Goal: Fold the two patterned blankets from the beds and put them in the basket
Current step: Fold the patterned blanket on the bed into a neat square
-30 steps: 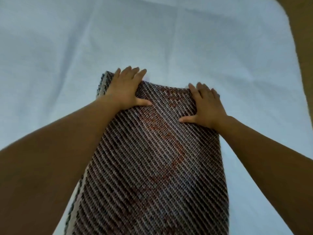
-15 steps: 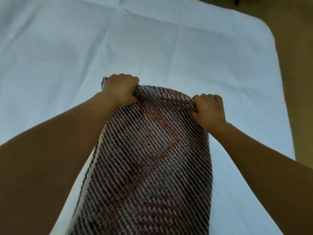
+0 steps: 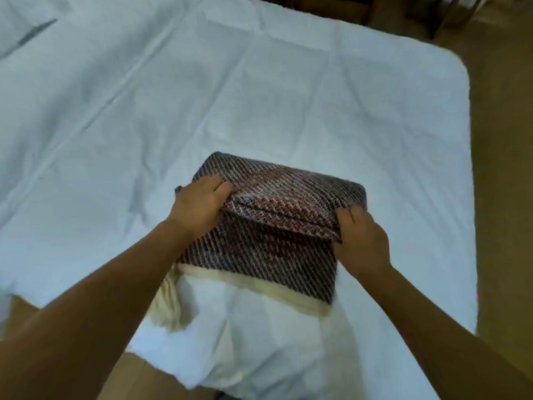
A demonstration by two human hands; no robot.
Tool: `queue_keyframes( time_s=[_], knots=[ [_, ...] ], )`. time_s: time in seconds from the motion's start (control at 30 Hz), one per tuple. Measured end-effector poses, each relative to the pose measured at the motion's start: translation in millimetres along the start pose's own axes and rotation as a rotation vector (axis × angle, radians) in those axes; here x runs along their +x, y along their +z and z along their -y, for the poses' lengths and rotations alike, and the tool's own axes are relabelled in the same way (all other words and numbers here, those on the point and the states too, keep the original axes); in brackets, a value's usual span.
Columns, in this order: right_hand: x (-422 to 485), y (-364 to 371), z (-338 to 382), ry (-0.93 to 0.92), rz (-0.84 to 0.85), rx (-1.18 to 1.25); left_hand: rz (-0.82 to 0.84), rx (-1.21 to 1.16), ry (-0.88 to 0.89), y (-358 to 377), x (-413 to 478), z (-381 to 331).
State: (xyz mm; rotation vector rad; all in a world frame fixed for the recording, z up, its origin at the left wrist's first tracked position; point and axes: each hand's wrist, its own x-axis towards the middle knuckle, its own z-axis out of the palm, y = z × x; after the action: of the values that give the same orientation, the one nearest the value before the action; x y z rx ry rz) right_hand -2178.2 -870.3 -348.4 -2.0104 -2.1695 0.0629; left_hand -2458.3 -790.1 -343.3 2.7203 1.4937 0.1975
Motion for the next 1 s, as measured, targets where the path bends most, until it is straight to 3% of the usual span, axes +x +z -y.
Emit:
queue_keyframes(
  time_s=[0.1, 0.23, 0.27, 0.33, 0.5, 0.8, 0.9, 1.0],
  knots=[
    [-55.6, 24.3, 22.9, -0.009, 0.089, -0.017, 0.036, 0.064, -0.063, 20.3, -58.9, -14.2],
    [-102.2, 70.9, 38.1, 0.033, 0.532, -0.055, 0.580, 0.112, -0.338, 65.9, -117.9, -31.7],
    [-104.9, 77.6, 38.5, 0.042, 0.593, -0.047, 0.653, 0.098, -0.393, 72.8, -123.7, -34.5],
    [-96.5, 75.8, 44.3, 0.072, 0.549, 0.034, 0.594, 0.007, -0.471, 74.0, -118.6, -38.1],
    [-38.1, 65.0, 74.7, 0.059, 0.139, 0.227, 0.236, -0.180, -0.431, 66.2, -65.0, -38.1],
    [75.7, 133.6, 105.2, 0.105, 0.183, 0.438, 0.203, -0.187, -0.214, 124.0, 28.6, -17.6],
    [85.7, 163.6, 93.2, 0.155, 0.240, 0.291, 0.223, -0.167, -0.182, 149.4, 39.4, -7.2],
    [69.1, 178.3, 73.5, 0.193, 0.271, 0.100, 0.251, -0.102, -0.264, 169.6, 33.5, -2.5]
  ],
)
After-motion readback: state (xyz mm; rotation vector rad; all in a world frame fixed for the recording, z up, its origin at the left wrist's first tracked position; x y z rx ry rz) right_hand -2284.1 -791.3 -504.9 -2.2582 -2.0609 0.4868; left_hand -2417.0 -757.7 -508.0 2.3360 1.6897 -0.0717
